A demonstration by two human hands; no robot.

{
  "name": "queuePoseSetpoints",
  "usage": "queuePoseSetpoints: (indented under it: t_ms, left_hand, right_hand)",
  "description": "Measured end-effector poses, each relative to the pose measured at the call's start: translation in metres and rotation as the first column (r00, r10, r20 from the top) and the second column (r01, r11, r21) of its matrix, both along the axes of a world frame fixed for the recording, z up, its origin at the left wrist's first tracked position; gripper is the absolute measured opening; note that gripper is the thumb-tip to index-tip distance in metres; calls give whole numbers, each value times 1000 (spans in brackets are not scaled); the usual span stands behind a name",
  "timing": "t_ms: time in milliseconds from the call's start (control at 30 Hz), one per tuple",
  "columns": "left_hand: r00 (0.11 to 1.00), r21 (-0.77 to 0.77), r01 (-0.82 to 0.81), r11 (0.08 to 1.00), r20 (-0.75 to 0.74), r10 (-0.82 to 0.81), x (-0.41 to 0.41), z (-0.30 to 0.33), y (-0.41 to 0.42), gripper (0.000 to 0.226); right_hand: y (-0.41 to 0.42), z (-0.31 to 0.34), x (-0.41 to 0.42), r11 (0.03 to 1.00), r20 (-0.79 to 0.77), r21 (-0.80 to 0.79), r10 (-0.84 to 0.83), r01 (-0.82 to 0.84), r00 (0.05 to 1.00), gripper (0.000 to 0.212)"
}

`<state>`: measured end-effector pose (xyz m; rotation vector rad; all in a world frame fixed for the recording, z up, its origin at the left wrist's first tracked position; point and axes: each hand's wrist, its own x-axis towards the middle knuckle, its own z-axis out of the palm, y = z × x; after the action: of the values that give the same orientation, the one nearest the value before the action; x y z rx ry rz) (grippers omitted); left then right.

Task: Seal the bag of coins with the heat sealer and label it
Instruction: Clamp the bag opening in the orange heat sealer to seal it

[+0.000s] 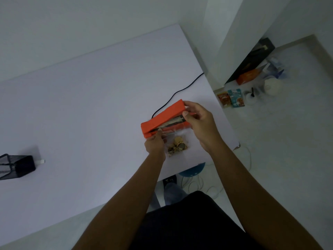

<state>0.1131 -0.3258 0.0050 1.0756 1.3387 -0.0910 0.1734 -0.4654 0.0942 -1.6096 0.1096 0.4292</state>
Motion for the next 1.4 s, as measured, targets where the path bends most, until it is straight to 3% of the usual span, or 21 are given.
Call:
queuePoseSetpoints:
  t_ms: [133, 200, 333, 500, 767, 833, 933, 1133, 1267, 1400]
  left_hand:
    - [1000, 2, -2, 1000, 6, 2, 1, 4, 1, 23]
    - [1000, 8, 12, 1000, 22, -12, 1, 4, 1, 21]
    - [999, 27, 34, 999, -3, -34, 0, 3, 4, 32]
    - [998, 80, 66, 995, -5, -66, 0, 5, 6, 16]
    - [987, 310, 131, 941, 49, -154, 16, 22, 0, 12]
    - [971, 357, 169, 919, 100, -217, 25, 30, -5, 20]
    - [904, 412, 296, 862, 171, -392, 35, 39, -15, 14]
    - [777, 500, 394, 771, 267, -570, 17, 49, -13, 16]
    - [717, 518, 452, 726, 274, -641, -12, 56, 11, 15]
    - [735, 469, 466, 750, 267, -623, -44, 60, 48, 19]
  right_hand:
    - [17, 28, -1, 964, 46, 114, 237, -241, 970, 30]
    - [19, 27, 1, 962, 42, 130, 237, -240, 971, 26]
    - [1, -18, 19, 972, 116, -236, 39, -11, 992, 25]
    - [-22, -71, 18, 847, 39, -516, 171, -127, 985, 31]
    - [-24, -90, 15, 836, 108, -542, 167, -83, 980, 32]
    - [-24, -92, 16, 832, 111, -547, 181, -92, 977, 33]
    - [-25, -92, 17, 872, 57, -481, 134, -90, 989, 32]
    - [-34, -77, 7, 986, -163, -140, -115, 92, 980, 34]
    - [-39, -73, -16, 1000, -174, -27, 7, -12, 985, 41]
    - [-20, -62, -40, 990, -168, 53, 136, -129, 976, 15]
